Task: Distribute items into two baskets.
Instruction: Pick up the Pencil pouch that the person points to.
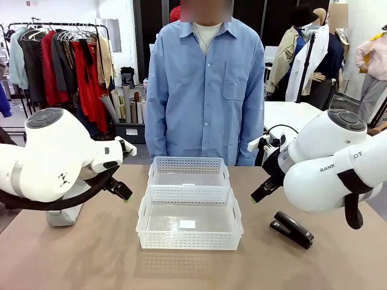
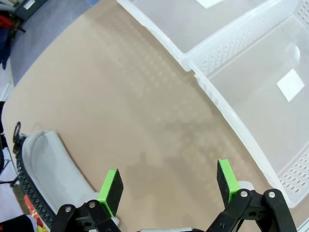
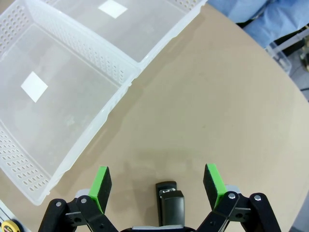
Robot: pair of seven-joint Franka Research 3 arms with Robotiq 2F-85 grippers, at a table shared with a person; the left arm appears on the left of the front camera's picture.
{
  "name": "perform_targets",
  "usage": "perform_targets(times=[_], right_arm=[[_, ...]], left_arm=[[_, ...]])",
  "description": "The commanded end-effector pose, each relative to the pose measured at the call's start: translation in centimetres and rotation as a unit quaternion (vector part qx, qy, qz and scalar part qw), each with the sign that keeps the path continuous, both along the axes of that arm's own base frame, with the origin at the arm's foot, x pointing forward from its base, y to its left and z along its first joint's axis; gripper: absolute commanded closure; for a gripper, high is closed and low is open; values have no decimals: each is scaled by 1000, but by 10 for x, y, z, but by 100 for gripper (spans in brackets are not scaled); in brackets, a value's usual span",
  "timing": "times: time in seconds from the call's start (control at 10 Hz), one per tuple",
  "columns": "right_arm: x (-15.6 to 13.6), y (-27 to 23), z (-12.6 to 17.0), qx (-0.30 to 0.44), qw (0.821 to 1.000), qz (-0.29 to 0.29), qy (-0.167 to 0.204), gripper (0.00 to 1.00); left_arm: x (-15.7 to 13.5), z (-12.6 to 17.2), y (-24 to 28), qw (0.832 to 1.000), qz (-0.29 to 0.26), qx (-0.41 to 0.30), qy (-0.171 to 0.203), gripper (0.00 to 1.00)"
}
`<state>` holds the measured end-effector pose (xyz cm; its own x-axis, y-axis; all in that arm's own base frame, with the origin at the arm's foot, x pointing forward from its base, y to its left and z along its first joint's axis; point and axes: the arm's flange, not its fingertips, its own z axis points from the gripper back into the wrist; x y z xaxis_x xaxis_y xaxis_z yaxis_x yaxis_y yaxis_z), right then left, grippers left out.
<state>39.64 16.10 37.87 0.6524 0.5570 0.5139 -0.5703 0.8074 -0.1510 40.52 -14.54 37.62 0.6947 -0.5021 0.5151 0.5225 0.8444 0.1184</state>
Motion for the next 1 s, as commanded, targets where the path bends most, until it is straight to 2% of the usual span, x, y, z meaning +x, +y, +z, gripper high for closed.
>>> perform_targets(times=[0.0, 0.2, 0.5, 0.7, 0.9], right_arm=[[-3, -15, 23, 5, 1000, -2, 1, 0], [-3, -29, 39, 18, 1000, 0, 7, 0], [1, -71, 75, 45, 999, -6, 19, 0], [-2, -109, 104, 100, 995, 5, 21, 0], [-16, -155, 128, 149, 989, 1, 23, 0]], left_arm=[[-1, 20, 24, 1000, 7, -20, 1, 0], [3, 36, 45, 1000, 18, -23, 0, 0], [18, 85, 102, 999, 16, -37, 2, 0], [30, 108, 146, 999, -9, -37, -16, 0], [29, 131, 192, 998, 19, -47, -30, 0]])
